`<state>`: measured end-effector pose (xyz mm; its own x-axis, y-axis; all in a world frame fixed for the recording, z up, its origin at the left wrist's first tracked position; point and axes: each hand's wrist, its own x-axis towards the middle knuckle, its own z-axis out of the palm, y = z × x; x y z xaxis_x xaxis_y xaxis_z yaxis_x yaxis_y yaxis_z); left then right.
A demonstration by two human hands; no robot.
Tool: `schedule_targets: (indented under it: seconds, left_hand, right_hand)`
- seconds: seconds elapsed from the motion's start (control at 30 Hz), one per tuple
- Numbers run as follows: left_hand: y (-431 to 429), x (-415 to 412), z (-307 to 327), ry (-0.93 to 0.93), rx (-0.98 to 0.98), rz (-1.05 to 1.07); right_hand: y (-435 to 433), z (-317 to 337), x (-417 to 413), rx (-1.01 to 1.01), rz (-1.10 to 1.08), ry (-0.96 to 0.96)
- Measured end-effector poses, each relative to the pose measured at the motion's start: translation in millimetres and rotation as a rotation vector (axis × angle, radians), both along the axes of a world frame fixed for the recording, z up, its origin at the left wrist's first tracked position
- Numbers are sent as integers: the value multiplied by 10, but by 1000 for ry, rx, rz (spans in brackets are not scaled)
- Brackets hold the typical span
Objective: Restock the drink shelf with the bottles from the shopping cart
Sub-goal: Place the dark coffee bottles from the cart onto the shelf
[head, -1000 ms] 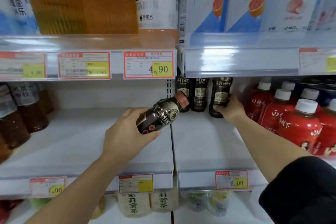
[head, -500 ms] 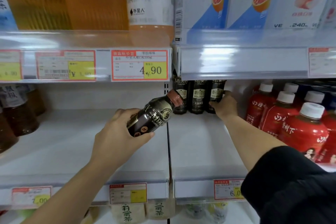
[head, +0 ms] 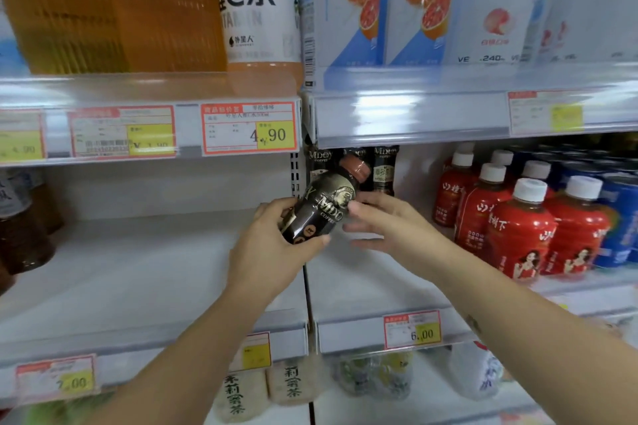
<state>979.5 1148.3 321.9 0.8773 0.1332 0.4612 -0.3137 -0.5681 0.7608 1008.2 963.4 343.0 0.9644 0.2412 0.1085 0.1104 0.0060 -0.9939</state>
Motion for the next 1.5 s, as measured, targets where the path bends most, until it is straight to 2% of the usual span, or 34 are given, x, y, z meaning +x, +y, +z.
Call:
schedule_targets:
  seconds: [0.07, 0.13, 0.3, 0.47, 0.57, 0.67, 0.73, 0.8, 0.87, 0.97, 1.1, 1.2, 1.33, 1.5]
  left_hand:
    - [-193, 0, 22, -4, -49, -62]
    - [-363, -10, 44, -9, -71, -107]
    - [-551, -13, 48, -11, -40, -227]
    - [-347, 54, -32, 216, -146, -516]
    - [-323, 75, -94, 290, -135, -578]
    - [-401, 75, -113, 272, -153, -531]
    - [-498, 45, -115, 212, -119, -433]
    - [-605, 18, -127, 128, -83, -330]
    - [-676, 29, -143, 87, -53, -270]
    - [-657, 83, -150, 114, 20, -293]
    - [-360, 143, -160, 182, 274, -253]
    - [-116, 180, -189, 220, 275, -202]
    - [11, 198, -247, 258, 251, -194]
    - [26, 225, -300, 283, 362, -199]
  right_hand:
    - [37, 55, -183, 64, 30, 7]
    - [40, 114, -258, 142, -45, -16]
    - [-113, 159, -269, 186, -194, -75]
    - [-261, 148, -215, 156, -179, -94]
    - [-270, 136, -160, 192, -69, -94]
    - [-269, 158, -160, 210, 59, -110]
    - [-257, 173, -196, 71, 76, -158]
    - [-219, 153, -250, -164, -22, -209]
    - [-199, 56, -262, -294, -197, -254]
    - [-250, -53, -240, -275, -330, -258]
    - [-331, -81, -53, -291, -383, -281]
    - [-357, -92, 178, -312, -452, -297]
    - [-407, -136, 465, -448, -526, -299]
    - [-443, -185, 717, -516, -594, -285]
